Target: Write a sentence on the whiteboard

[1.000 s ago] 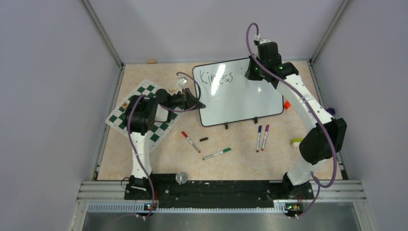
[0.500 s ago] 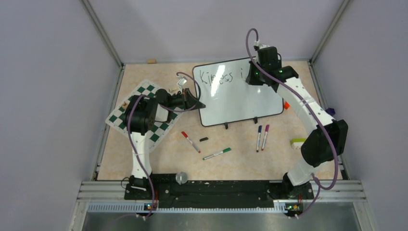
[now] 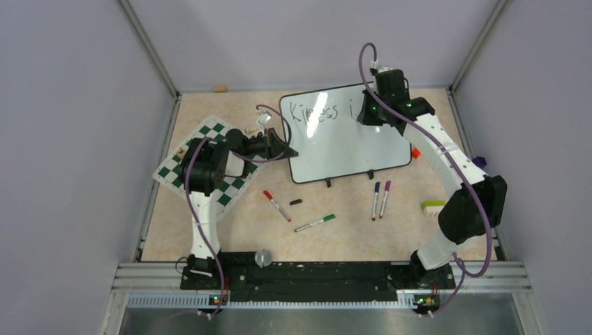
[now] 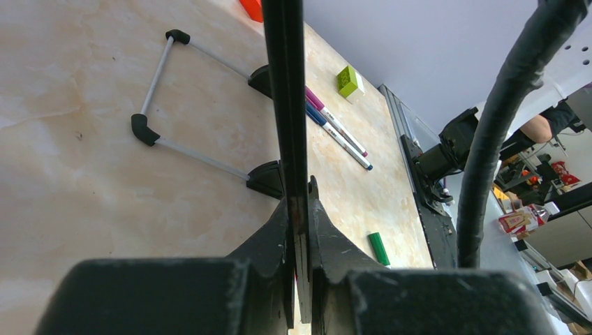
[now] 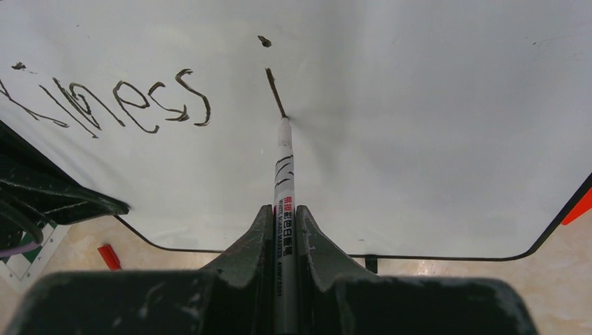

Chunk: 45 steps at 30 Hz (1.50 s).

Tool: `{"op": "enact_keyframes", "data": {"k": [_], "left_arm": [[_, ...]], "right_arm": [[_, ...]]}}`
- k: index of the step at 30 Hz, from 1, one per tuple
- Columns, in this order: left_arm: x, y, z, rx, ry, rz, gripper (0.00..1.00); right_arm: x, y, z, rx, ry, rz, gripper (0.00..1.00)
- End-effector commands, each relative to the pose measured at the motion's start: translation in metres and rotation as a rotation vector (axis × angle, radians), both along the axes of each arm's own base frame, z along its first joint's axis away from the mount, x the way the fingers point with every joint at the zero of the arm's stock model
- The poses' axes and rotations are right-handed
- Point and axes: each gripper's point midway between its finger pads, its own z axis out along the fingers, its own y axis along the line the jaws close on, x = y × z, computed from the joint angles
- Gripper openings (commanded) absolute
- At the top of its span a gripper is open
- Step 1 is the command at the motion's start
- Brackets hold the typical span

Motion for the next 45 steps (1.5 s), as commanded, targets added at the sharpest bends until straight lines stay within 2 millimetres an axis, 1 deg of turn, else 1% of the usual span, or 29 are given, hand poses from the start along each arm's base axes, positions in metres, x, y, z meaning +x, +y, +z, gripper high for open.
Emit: {"op": "enact_keyframes", "data": {"k": [1,11,14,16,22,26,30,38,40,45], "left_arm": [[-0.006,-0.001,0.018,-0.014,-0.252,-0.03,0.0],[-0.006,-0.001,0.018,-0.013,-0.253,-0.034,0.0],[-0.006,-0.001,0.018,-0.013,-0.254,-0.036,0.0],[-0.006,-0.001,0.018,-0.012,-0.254,-0.038,0.0],[-0.007,-0.001,0.019,-0.011,-0.258,-0.042,0.0],[-0.007,0.0,0.018,-0.01,-0.256,-0.04,0.0],[-0.007,0.001,0.018,-0.009,-0.255,-0.039,0.0],[-0.007,0.002,0.018,-0.009,-0.255,-0.036,0.0],[-0.007,0.002,0.019,-0.01,-0.255,-0.034,0.0],[-0.007,0.002,0.019,-0.01,-0.256,-0.031,0.0]], "right_arm": [[0.007,-0.009,0.054,0.077,-0.12,-0.03,0.0],[0.016,-0.019,0.061,0.101,-0.141,-0.061,0.0],[0.02,-0.017,0.062,0.105,-0.144,-0.062,0.0],[0.022,-0.012,0.062,0.12,-0.142,-0.044,0.0],[0.029,-0.013,0.066,0.12,-0.153,-0.057,0.0],[0.03,-0.013,0.062,0.119,-0.145,-0.062,0.0],[0.033,-0.017,0.056,0.102,-0.137,-0.087,0.0],[0.036,-0.012,0.044,0.106,-0.106,-0.073,0.0],[0.035,-0.007,0.042,0.119,-0.096,-0.05,0.0],[0.032,-0.004,0.039,0.129,-0.085,-0.028,0.0]]}}
